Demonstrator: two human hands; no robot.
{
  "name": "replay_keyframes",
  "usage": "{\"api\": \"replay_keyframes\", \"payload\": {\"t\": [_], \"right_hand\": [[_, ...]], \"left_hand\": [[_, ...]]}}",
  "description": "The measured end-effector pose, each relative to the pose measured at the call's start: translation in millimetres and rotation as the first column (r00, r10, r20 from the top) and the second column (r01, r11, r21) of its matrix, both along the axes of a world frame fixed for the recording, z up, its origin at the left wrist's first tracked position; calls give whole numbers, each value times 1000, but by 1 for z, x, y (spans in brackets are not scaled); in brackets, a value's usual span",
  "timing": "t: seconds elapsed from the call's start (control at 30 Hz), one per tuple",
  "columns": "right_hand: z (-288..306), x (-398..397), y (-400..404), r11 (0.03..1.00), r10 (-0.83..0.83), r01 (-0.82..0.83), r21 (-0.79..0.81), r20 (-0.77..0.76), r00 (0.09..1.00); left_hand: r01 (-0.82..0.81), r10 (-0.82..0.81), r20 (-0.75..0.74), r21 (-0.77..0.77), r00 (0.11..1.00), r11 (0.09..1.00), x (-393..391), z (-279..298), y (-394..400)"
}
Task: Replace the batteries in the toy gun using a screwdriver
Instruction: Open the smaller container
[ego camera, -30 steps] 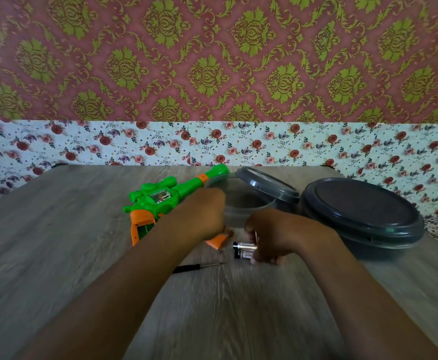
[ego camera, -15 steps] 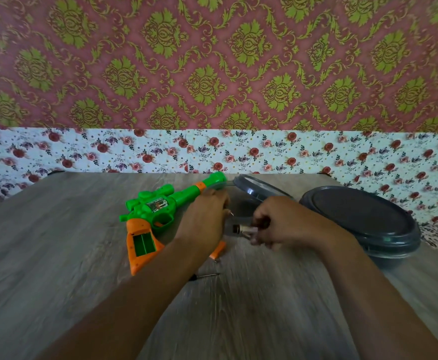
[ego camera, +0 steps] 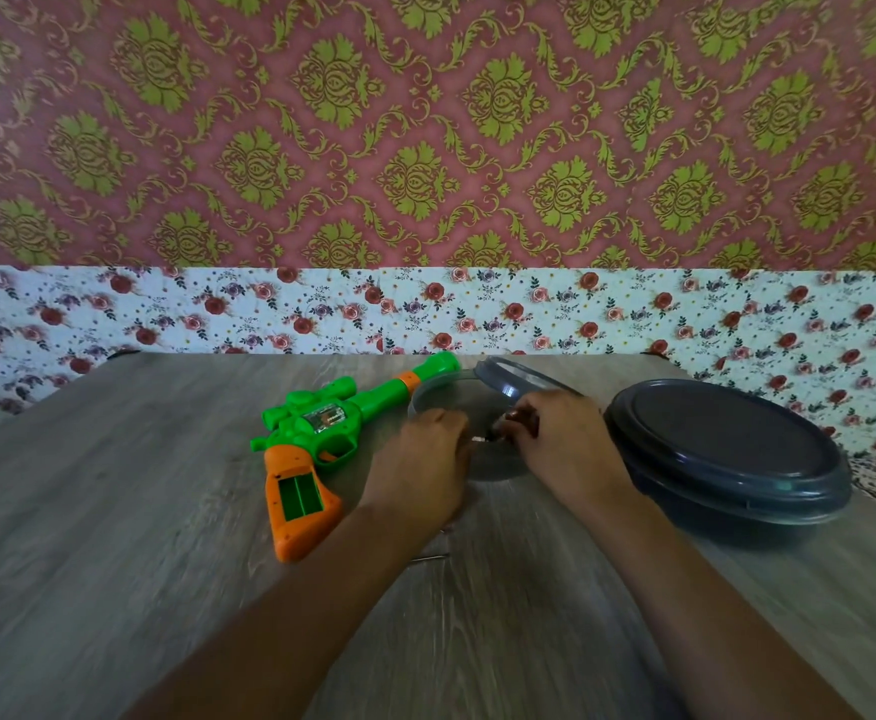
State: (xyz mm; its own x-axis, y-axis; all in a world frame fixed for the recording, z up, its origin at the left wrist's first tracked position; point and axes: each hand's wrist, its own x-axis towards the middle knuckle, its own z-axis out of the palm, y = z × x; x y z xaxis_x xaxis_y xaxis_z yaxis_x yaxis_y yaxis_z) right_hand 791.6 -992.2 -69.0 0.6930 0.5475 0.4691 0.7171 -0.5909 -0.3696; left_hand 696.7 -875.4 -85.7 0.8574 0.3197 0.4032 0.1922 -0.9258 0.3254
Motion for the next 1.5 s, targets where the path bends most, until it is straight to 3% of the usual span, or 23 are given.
{"api": "replay_keyframes", "payload": {"t": [0.1,0.2,0.3,0.47,0.6,0.87,1.17,1.27,1.37,1.5], "right_hand": [[2,-4,-1,997,15,-12,70,-41,999],[6,-6,-6,993,-23,18,113,42,999],[4,-3,-9,997,-72,69,27,132,989],[-6,2,-10,988,-89,89,-124,7,996],[-4,2,-11,993,-60,59,-98,-8,998],[3,-12,-2,989,115,-107,-102,74,991],[2,-28,6,934,320,-306,-183,55,946],[-1,-22,4,970,216,-195,-147,144,966],[0,-16,1,971,118,-76,-229,180,976],[0,-16,0,963,144,-97,-253,178,973]], "left_hand": [[20,-20,3,6,1000,1000,-3,-4,-1],[14,-14,13,17,1000,1000,-3,-7,-2],[-18,17,19,37,1000,999,-5,-10,-3],[-93,93,7,-29,996,995,-7,-12,-3],[-77,79,9,-120,997,990,-6,-11,-3],[-41,52,58,-177,997,983,-6,-11,-2],[-16,42,110,-230,993,973,-7,-8,-2],[-17,43,108,-234,993,972,-6,-8,-1],[-33,53,88,-216,995,976,-5,-10,-1],[-41,59,75,-229,995,972,-5,-11,-1]]}}
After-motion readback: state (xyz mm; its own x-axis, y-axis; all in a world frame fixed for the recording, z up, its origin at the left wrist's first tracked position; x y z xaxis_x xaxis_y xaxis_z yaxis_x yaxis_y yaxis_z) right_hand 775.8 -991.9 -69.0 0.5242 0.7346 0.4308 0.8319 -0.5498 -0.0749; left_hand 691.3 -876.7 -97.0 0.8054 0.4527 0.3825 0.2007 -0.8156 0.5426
